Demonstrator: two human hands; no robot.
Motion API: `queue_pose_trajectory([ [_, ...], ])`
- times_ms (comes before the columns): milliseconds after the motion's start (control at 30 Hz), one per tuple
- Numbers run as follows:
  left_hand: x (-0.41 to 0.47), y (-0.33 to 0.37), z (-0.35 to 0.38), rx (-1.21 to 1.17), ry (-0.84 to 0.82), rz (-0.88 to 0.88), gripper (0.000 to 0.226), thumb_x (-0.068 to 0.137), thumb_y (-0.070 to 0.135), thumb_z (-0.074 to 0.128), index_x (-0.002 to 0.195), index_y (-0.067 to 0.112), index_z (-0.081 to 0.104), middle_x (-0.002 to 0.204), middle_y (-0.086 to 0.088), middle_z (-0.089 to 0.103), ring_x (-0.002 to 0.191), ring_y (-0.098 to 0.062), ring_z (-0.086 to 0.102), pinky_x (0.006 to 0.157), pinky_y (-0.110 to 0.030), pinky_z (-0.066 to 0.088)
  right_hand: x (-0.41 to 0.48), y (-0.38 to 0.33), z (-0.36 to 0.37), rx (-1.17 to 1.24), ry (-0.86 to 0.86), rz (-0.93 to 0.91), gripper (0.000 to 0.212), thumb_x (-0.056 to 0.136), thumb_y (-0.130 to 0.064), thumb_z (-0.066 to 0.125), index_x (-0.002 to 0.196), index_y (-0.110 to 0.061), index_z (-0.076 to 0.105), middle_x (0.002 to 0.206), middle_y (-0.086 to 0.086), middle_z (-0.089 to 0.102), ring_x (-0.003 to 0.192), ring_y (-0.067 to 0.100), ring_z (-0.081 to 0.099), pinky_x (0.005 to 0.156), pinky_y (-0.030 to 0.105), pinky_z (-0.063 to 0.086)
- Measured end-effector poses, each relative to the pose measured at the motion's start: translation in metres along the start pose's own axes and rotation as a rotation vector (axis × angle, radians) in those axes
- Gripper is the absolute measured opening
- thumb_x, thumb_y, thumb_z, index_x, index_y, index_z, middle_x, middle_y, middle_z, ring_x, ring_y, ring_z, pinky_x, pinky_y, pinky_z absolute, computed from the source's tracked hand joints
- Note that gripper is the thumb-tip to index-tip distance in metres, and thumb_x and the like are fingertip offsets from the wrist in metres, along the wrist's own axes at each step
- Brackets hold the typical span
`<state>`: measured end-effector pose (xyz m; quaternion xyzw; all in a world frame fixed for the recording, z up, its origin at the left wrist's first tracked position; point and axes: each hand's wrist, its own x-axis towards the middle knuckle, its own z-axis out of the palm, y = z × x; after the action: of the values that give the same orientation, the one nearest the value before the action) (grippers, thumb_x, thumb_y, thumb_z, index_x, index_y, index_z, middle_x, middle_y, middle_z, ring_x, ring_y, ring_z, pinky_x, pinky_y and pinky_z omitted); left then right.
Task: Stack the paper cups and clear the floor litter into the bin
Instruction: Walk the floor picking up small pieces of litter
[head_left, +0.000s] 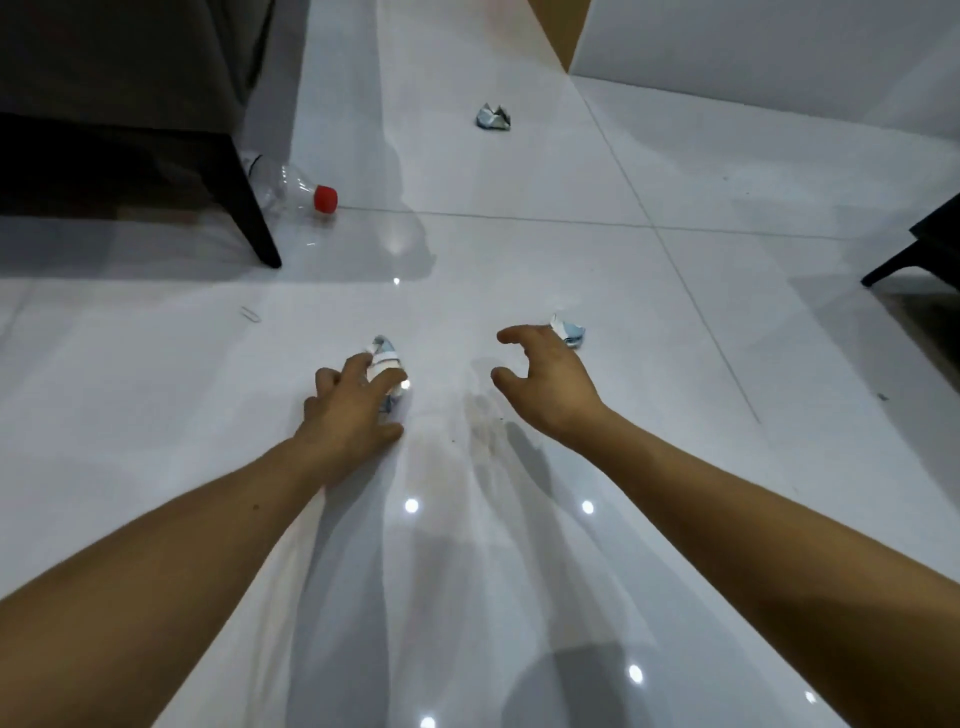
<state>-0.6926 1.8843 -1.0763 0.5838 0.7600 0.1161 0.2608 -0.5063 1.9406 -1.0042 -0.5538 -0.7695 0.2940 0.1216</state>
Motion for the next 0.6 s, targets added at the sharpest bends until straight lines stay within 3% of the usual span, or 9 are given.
queue_pose_trajectory([
  [100, 0.011, 0.007, 0.006, -0.021, 0.087, 0.024, 0.029, 0.080, 0.019, 0.062, 0.108, 0.014, 0.054, 0.131, -0.007, 0.038, 0.110, -0.033, 0.038, 0.089, -0.034, 0.035, 0.010, 0.020, 0.000, 0.003, 0.018, 0.007, 0.043, 0.088, -0.017, 0.052, 0.131, -0.015, 0.044, 0.140, 0.002, 0.041, 0.129, 0.017, 0.037, 0.097, 0.022, 0.030],
  [200, 0.023, 0.017, 0.010, 0.005, 0.138, -0.069, 0.028, 0.080, 0.023, 0.062, 0.101, 0.008, 0.051, 0.117, -0.011, 0.042, 0.105, -0.032, 0.038, 0.083, -0.036, 0.041, 0.027, 0.036, -0.003, -0.046, 0.054, -0.013, 0.045, 0.087, -0.016, 0.052, 0.131, -0.014, 0.043, 0.141, 0.002, 0.039, 0.128, 0.020, 0.035, 0.098, 0.028, 0.034],
  [300, 0.030, 0.022, 0.016, -0.050, 0.240, -0.067, 0.023, 0.077, 0.015, 0.061, 0.095, 0.005, 0.050, 0.108, -0.017, 0.046, 0.099, -0.034, 0.043, 0.079, -0.039, 0.040, 0.047, 0.049, -0.007, -0.102, 0.112, -0.036, 0.053, 0.086, -0.016, 0.051, 0.136, -0.019, 0.035, 0.144, 0.001, 0.033, 0.131, 0.026, 0.025, 0.103, 0.034, 0.033],
  [400, 0.027, 0.028, 0.013, -0.160, 0.309, -0.063, 0.019, 0.079, 0.010, 0.059, 0.085, 0.008, 0.041, 0.093, -0.013, 0.047, 0.085, -0.030, 0.046, 0.067, -0.032, 0.031, 0.068, 0.059, -0.005, -0.228, 0.011, 0.081, 0.069, 0.087, -0.025, 0.053, 0.143, -0.033, 0.013, 0.154, 0.002, 0.011, 0.138, 0.040, 0.006, 0.109, 0.049, 0.025],
  [467, 0.021, 0.032, 0.007, -0.203, 0.318, -0.069, 0.019, 0.082, 0.010, 0.056, 0.085, 0.009, 0.038, 0.088, -0.009, 0.046, 0.078, -0.028, 0.045, 0.061, -0.030, 0.027, 0.083, 0.067, -0.002, -0.331, -0.108, 0.195, 0.073, 0.087, -0.034, 0.054, 0.143, -0.039, 0.007, 0.155, 0.004, 0.004, 0.138, 0.044, 0.003, 0.109, 0.053, 0.021],
  [533, 0.014, 0.030, -0.003, -0.178, 0.296, -0.057, 0.018, 0.083, 0.010, 0.054, 0.088, 0.010, 0.036, 0.086, -0.008, 0.047, 0.074, -0.026, 0.044, 0.057, -0.030, 0.025, 0.092, 0.073, 0.003, -0.399, -0.214, 0.220, 0.060, 0.087, -0.033, 0.052, 0.140, -0.032, 0.024, 0.148, 0.008, 0.021, 0.133, 0.043, 0.022, 0.104, 0.045, 0.028],
  [600, 0.006, 0.024, -0.013, -0.149, 0.299, -0.043, 0.018, 0.083, 0.010, 0.052, 0.088, 0.012, 0.035, 0.085, -0.007, 0.048, 0.073, -0.026, 0.043, 0.055, -0.030, 0.025, 0.089, 0.073, 0.008, -0.399, -0.237, 0.169, 0.034, 0.089, -0.019, 0.044, 0.123, -0.021, 0.048, 0.132, 0.009, 0.039, 0.121, 0.039, 0.037, 0.088, 0.034, 0.032],
])
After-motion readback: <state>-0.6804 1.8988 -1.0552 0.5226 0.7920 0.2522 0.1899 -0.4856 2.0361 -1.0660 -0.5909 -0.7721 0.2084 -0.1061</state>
